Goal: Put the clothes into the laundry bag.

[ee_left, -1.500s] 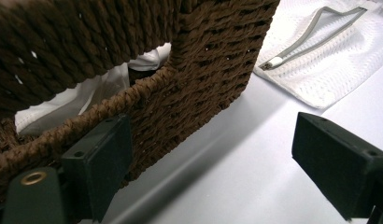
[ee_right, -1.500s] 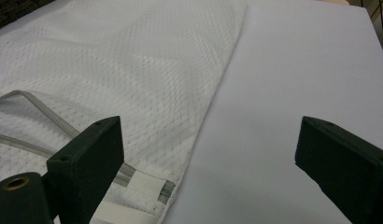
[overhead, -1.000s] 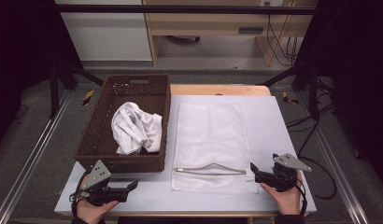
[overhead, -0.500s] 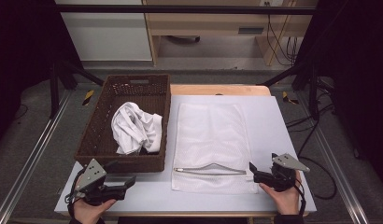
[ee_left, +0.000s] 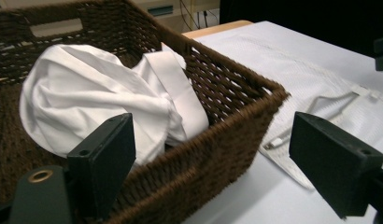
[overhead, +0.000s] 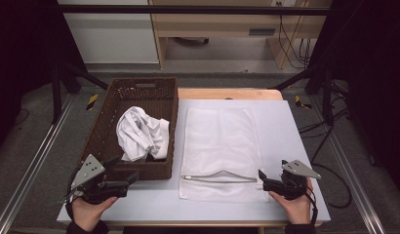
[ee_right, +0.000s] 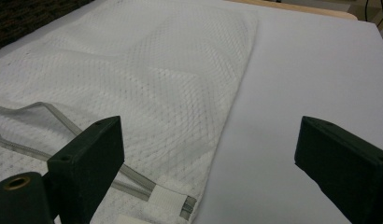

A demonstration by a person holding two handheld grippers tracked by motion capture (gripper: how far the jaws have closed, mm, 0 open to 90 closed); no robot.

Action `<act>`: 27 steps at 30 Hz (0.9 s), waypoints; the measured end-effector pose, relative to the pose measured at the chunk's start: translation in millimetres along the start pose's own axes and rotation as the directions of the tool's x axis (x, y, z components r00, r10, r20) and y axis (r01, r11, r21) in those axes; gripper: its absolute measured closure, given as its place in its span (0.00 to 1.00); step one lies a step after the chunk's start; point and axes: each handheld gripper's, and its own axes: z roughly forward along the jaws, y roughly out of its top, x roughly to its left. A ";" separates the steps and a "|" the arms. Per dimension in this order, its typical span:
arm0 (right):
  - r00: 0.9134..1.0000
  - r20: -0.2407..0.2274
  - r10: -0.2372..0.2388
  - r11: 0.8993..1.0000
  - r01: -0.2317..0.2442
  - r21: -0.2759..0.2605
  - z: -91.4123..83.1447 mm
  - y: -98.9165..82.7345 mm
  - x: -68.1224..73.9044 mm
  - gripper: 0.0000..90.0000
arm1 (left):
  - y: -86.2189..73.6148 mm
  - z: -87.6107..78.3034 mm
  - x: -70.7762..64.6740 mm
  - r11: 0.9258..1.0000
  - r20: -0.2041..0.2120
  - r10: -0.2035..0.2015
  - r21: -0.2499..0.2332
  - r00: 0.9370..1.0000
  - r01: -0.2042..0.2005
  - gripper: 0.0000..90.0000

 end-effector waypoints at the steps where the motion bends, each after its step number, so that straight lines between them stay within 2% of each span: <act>1: 1.000 0.000 0.003 1.000 -0.003 -0.002 0.4 0.1 0.3 0.10 | 3.7 0.6 2.1 1.000 -0.006 -0.003 -0.004 1.000 0.003 0.16; 4: 1.000 0.000 -0.009 1.000 0.009 0.002 1.8 -0.1 1.4 0.10 | 15.4 2.9 7.6 1.000 -0.022 -0.010 -0.016 1.000 0.010 0.16; 11: 1.000 -0.001 -0.007 1.000 0.007 -0.001 1.6 0.3 0.7 0.10 | 40.2 14.9 19.2 1.000 -0.052 -0.022 -0.022 0.998 0.021 0.16; 22: 1.000 0.000 0.000 1.000 0.000 -0.002 1.2 0.4 -0.7 0.10 | 69.6 44.3 37.1 0.999 -0.127 -0.012 0.034 0.992 0.016 0.15; 27: 1.000 -0.001 0.000 1.000 0.000 -0.006 1.6 0.8 -0.5 0.10 | 81.9 59.5 45.0 0.998 -0.171 0.000 0.058 0.985 0.010 0.14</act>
